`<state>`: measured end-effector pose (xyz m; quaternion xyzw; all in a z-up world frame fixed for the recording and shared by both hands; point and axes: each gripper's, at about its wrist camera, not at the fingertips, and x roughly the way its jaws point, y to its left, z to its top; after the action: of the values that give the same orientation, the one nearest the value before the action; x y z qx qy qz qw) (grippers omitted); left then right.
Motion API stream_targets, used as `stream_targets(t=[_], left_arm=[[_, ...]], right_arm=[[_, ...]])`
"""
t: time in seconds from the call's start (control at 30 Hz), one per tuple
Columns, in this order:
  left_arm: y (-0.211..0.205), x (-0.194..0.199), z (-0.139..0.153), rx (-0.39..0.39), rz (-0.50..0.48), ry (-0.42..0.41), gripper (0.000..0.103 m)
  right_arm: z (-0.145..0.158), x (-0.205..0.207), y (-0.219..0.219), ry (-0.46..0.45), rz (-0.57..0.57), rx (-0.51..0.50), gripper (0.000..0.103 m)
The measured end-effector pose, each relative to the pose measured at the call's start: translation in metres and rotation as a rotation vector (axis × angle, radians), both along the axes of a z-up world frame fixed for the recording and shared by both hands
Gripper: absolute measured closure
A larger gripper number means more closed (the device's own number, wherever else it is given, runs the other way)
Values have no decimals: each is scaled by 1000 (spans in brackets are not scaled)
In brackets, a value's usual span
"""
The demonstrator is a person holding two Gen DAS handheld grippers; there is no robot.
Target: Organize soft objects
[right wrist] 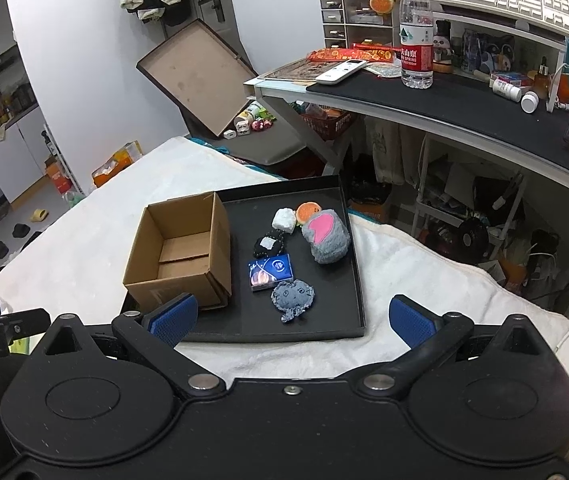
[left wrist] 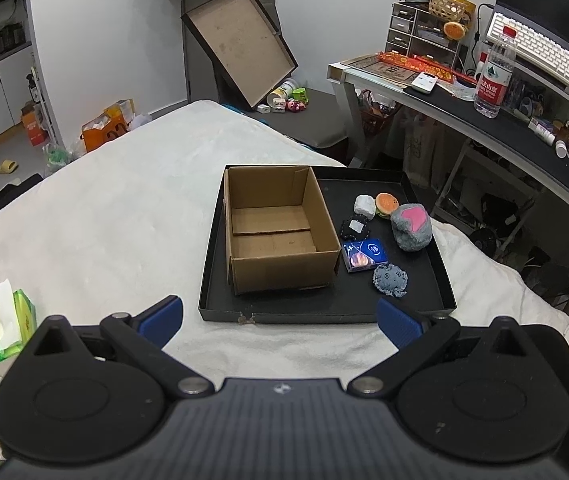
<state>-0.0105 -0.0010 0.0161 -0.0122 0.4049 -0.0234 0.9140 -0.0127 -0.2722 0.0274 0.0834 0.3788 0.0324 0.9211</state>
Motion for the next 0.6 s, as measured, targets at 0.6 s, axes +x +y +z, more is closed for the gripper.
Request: stream_targets(t=[0.6], left_arm=[[3,7,-6,-6,20,7,1]], right_arm=[[-10,5,-2,10,-10,-21,0]])
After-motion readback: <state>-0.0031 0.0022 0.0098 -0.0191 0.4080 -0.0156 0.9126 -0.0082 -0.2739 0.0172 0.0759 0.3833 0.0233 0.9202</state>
